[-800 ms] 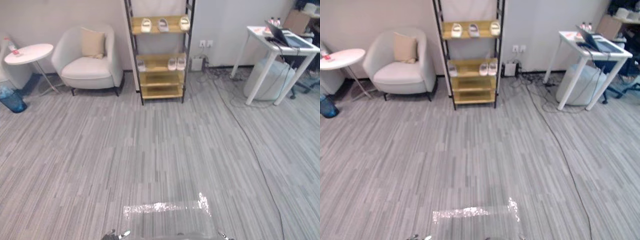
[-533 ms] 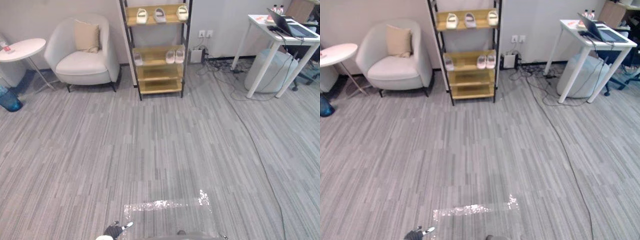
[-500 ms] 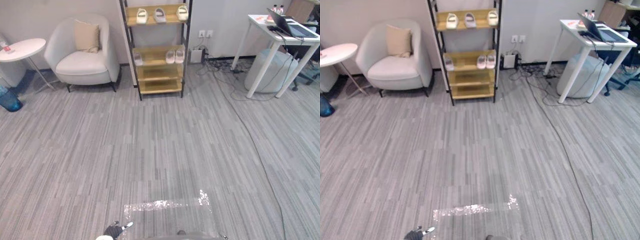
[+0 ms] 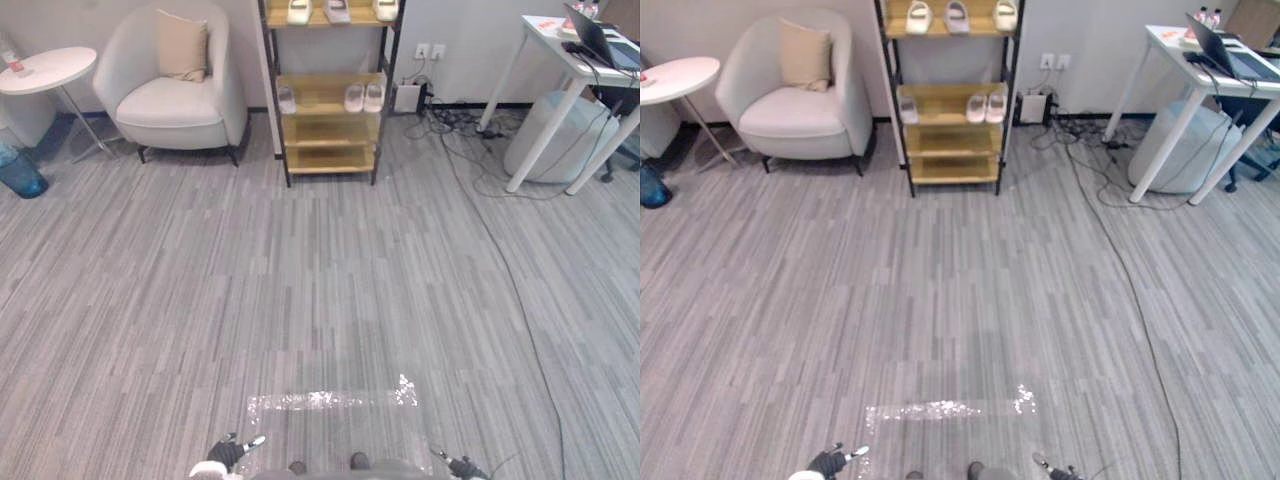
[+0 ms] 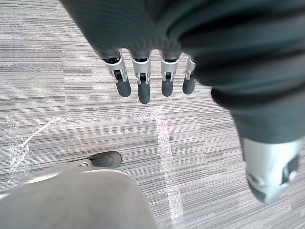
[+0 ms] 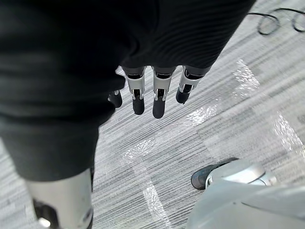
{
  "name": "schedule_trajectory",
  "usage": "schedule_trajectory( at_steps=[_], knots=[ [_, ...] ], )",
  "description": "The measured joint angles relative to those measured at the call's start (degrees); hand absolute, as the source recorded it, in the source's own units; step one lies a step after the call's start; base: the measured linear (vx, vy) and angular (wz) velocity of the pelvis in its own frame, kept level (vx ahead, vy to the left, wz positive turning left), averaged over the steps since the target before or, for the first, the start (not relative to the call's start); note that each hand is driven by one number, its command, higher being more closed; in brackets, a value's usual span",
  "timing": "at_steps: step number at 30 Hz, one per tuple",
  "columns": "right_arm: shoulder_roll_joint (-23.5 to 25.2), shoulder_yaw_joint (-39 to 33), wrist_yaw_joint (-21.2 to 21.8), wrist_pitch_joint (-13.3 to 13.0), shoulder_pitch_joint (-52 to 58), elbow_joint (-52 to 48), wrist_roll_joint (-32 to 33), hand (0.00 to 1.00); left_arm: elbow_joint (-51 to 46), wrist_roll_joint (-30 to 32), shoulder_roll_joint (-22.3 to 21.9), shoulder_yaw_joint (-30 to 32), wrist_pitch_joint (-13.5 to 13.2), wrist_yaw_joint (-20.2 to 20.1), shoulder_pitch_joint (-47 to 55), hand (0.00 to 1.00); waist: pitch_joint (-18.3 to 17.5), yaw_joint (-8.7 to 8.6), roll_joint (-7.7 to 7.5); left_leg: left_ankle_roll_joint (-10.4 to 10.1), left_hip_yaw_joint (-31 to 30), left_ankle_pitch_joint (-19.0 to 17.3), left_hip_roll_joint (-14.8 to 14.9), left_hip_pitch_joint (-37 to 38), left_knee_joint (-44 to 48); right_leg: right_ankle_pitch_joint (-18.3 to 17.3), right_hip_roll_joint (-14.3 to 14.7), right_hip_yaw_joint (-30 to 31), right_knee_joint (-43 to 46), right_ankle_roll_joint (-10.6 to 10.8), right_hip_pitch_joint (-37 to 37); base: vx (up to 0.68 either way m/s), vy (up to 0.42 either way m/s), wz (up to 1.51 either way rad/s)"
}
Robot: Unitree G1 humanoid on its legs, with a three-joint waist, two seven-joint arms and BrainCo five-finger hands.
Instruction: Organize the slippers on the shoe rack
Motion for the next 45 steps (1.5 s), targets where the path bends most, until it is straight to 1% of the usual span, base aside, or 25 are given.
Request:
schedule_trajectory(
  at_steps=[7, 8, 10, 12, 13, 15, 17, 18, 20, 21, 22, 24, 26, 27, 28, 30, 31, 32, 34, 36, 37, 38, 40, 43, 45],
  knots=[
    [-0.24, 0.80, -0.14, -0.51, -1.22, -0.12, -0.01, 0.00, -0.08, -0.01, 0.36, 0.00, 0.04, 0.29, -1.68, 0.00, 1.68, 0.03, -0.79, -0.46, -1.23, 0.19, -0.82, -0.44, 0.08, -4.75, -1.03, -0.98, 7.74, -0.45, -3.95, 0.04, -0.028, 0.12],
    [-0.15, 1.81, -0.12, -0.93, -1.22, -0.26, 0.10, 0.00, -0.12, -0.01, 0.65, 0.00, 0.06, 0.88, -2.03, 0.00, 1.99, 0.01, -1.50, -1.61, -1.01, -0.72, -1.40, -1.27, 2.02, -6.84, -1.83, -0.87, 10.84, -0.72, -5.44, 0.02, -0.069, 0.09],
    [0.25, 1.81, -0.09, -1.04, -1.06, -0.16, 0.87, 0.00, -0.28, -0.02, 1.31, 0.05, 0.06, 1.15, -2.45, 0.00, 2.92, 0.08, -2.77, -3.27, 0.84, -3.07, -2.11, -4.24, 9.54, -8.99, -2.99, -0.36, 13.62, -1.17, -6.01, 0.01, -0.101, 0.02],
    [0.41, 1.72, -0.12, -1.11, -0.89, -0.23, 2.98, 0.00, -0.69, -0.02, 1.54, 1.83, 0.07, 1.26, -2.79, 0.00, 3.57, 0.66, -3.92, -3.91, 5.12, -5.09, -1.43, -10.23, 24.21, -9.86, -3.74, 0.80, 15.42, -1.94, -5.82, 0.03, -0.124, -0.30],
    [0.29, 1.77, -0.18, -1.14, -0.64, -0.41, 3.63, 0.00, -0.75, -0.05, 1.29, 2.42, 0.08, 1.31, -2.82, 0.00, 3.83, 1.05, -3.82, -3.92, 6.34, -5.83, -0.55, -12.70, 29.80, -10.09, -3.64, 1.09, 15.68, -2.28, -5.44, 0.09, -0.081, -0.34],
    [0.28, 1.76, -0.47, -1.27, 1.20, -2.66, 5.02, 0.00, -0.74, -0.06, 0.50, 2.33, 0.08, 1.48, -3.10, 0.00, 4.51, 1.13, -1.99, -2.69, 8.61, -8.68, 1.86, -15.88, 36.80, -10.92, -2.83, 1.02, 15.65, -2.45, -3.50, 0.12, -0.040, -0.12],
    [0.22, 1.71, -0.68, -1.07, 1.56, -2.40, 5.01, 0.00, -0.76, -0.20, 0.36, 2.33, 0.00, 1.91, -3.52, 0.00, 4.63, 1.14, -1.60, -2.95, 10.16, -9.25, 2.10, -17.58, 34.39, -11.58, -2.83, 1.39, 15.34, -2.08, -2.86, 0.12, 0.017, 0.00],
    [0.26, 1.76, -0.90, -1.00, 1.25, -2.39, 5.01, 0.00, -0.75, -0.55, 0.26, 2.36, 0.02, 2.24, -3.49, 0.00, 4.73, 1.15, -1.39, -2.67, 11.43, -8.83, 1.70, -19.02, 28.64, -12.32, -2.82, 2.26, 14.86, -2.07, -2.88, 0.20, 0.099, -0.13],
    [-0.42, 1.74, -1.12, -1.00, 0.49, -2.36, 5.00, 0.00, -0.75, -0.69, -0.43, 2.36, 0.05, 2.55, -3.38, 0.00, 4.97, 1.57, -0.07, -2.97, 11.32, -4.59, 1.00, -20.30, 18.26, -12.75, -2.28, 3.65, 12.82, -2.50, -2.13, 0.24, 0.156, -0.37],
    [-0.71, 1.83, -1.14, -0.98, 0.15, -2.29, 4.98, 0.00, -0.66, -0.69, -0.89, 2.34, 0.17, 2.60, -3.03, 0.00, 4.90, 2.45, 0.57, -3.30, 11.01, -0.13, 1.06, -20.72, 17.15, -12.81, -1.80, 5.36, 11.08, -2.35, -1.22, 0.27, 0.202, -0.64],
    [-0.62, 2.28, -1.16, -0.97, 0.13, -2.29, 4.97, 0.00, -0.61, -0.64, -0.95, 2.34, 0.27, 2.66, -2.82, 0.00, 4.68, 2.73, 0.47, 0.06, 11.35, -0.02, 0.67, -20.64, 17.83, -13.49, -1.78, 7.21, 9.92, -1.16, -0.76, 0.32, 0.210, -0.60],
    [0.08, 2.75, -1.08, -0.97, 0.09, -2.23, 4.98, 0.00, -0.29, -0.56, 0.15, 2.44, 0.27, 2.52, -2.31, 0.00, 3.19, 2.61, -1.36, 3.73, 12.80, -3.29, -2.17, -20.36, 18.00, -15.61, -4.68, 9.26, 11.27, 1.40, -1.31, 0.43, 0.178, -0.30],
    [0.01, 2.12, -1.03, -0.93, 0.18, -2.11, 4.92, 0.00, -0.04, -0.53, 0.35, 2.71, 0.35, 2.80, -2.39, 0.00, 3.24, 2.28, -2.14, 4.18, 13.82, -5.37, -4.25, -17.90, 17.85, -16.36, -5.62, 11.89, 23.12, 9.78, -4.48, 0.50, 0.161, -0.05],
    [0.11, 2.07, -1.04, -0.81, 0.39, -1.89, 4.81, 0.00, 0.02, -0.53, 0.47, 2.31, 0.44, 2.98, -2.31, 0.00, 3.27, 1.75, -2.15, 4.86, 13.28, -6.36, -5.03, -15.09, 17.62, -14.32, -5.57, 12.46, 32.28, 16.14, -6.79, 0.51, 0.161, 0.22],
    [0.27, 2.07, -1.02, -0.73, 0.47, -1.91, 4.72, 0.00, -0.01, -0.60, 0.47, 2.18, 0.53, 3.14, -2.35, 0.00, 3.33, 1.25, -2.12, 5.44, 11.94, -7.03, -5.40, -11.77, 16.75, -13.77, -5.46, 11.91, 41.05, 16.08, -9.11, 0.61, 0.146, 0.18],
    [0.22, 2.27, -1.00, -0.81, -0.15, -2.23, 4.47, 0.00, -0.09, -0.67, 0.25, 1.18, 0.52, 3.42, -2.88, 0.00, 3.69, 1.27, -1.55, 5.47, 10.82, -7.11, -4.92, -5.70, 14.09, -13.77, -5.99, 7.85, 48.55, 11.57, -12.22, 0.44, 0.057, -0.02],
    [-0.14, 2.62, -0.99, -0.86, -0.70, -2.22, 4.41, 0.00, -0.08, -0.77, -0.05, 0.36, 0.51, 3.62, -3.37, 0.00, 4.04, 1.35, -0.82, 5.47, 10.77, -7.11, -4.22, -2.34, 11.89, -14.21, -6.01, 5.78, 49.05, 7.91, -13.56, 0.43, 0.002, -0.14],
    [-0.42, 3.50, -0.99, -0.93, -1.45, -2.43, 4.41, 0.00, -0.11, -0.86, -0.27, -0.68, 0.50, 3.64, -4.13, 0.00, 4.35, 1.19, 0.04, 5.47, 10.81, -7.11, -3.16, 1.54, 9.45, -14.57, -5.77, 2.90, 46.47, 5.12, -16.36, 0.42, -0.021, -0.10],
    [-0.42, 4.27, -0.79, -0.97, -2.62, -2.50, 4.44, 0.00, -0.31, -2.02, -0.88, -0.70, 0.35, 3.75, -5.56, 0.00, 4.36, 0.69, -0.02, 5.46, 11.06, -7.12, -2.03, 3.37, 9.04, -13.01, -4.75, 1.65, 34.56, 3.54, -21.53, 0.46, -0.086, 0.11],
    [-0.50, 4.34, -0.68, -0.97, -2.95, -2.44, 4.46, 0.00, -0.81, -2.43, -1.38, -0.71, 0.23, 3.79, -6.59, 0.00, 4.41, -0.33, -0.35, 4.69, 10.54, -7.57, -1.33, 4.72, 8.88, -5.27, -3.46, 2.10, 19.75, 3.18, -24.07, 0.45, -0.149, 0.35],
    [-0.65, 4.32, -0.68, -0.97, -2.42, -2.36, 4.47, 0.00, -0.95, -2.47, -1.92, -0.94, 0.03, 3.75, -6.57, 0.00, 4.06, -0.94, -1.08, 3.21, 9.59, -8.44, -1.54, 6.08, 8.49, 2.48, -3.24, 2.64, 12.00, 3.21, -23.51, 0.51, -0.176, 0.32],
    [-1.94, 3.88, -0.70, -0.95, -1.69, -2.17, 4.47, 0.00, -0.19, -2.51, -4.16, -1.08, -0.07, 3.62, -6.60, 0.00, 4.04, -1.39, 1.27, 1.57, 8.15, -9.41, -0.07, 8.21, 7.64, 7.17, -1.81, 1.82, 13.70, 0.66, -23.01, 0.53, -0.161, 0.11],
    [-2.52, 3.70, -0.74, -0.93, -1.74, -2.26, 4.48, 0.00, 0.35, -2.48, -5.42, -0.99, -0.39, 3.34, -6.65, 0.00, 3.60, -0.82, 1.99, -0.76, 7.98, -8.03, 0.68, 7.66, 10.23, 2.94, -1.51, 2.15, 18.34, -0.99, -24.35, 0.51, -0.152, -0.08],
    [-2.10, 2.51, -0.60, -0.87, -0.87, -2.50, 4.75, 0.00, 0.05, -2.44, -7.15, 2.75, -0.44, 3.28, -6.63, 0.00, 3.90, -1.10, 1.77, -7.09, 6.39, -2.12, 3.38, -0.69, 34.32, -1.45, -2.28, 1.34, 18.05, -2.81, -18.24, 0.50, -0.200, 0.18],
    [-1.38, 4.53, -0.71, -0.86, 0.60, -4.69, 5.47, 0.00, -2.70, -2.64, -8.10, 4.44, -0.60, 3.13, -6.54, 0.00, 4.24, -0.11, 0.96, -6.12, 8.67, -3.82, 8.19, -9.07, 53.33, -3.52, -2.61, 0.25, 15.51, -3.70, -11.36, 0.39, -0.156, 0.18]
  ],
)
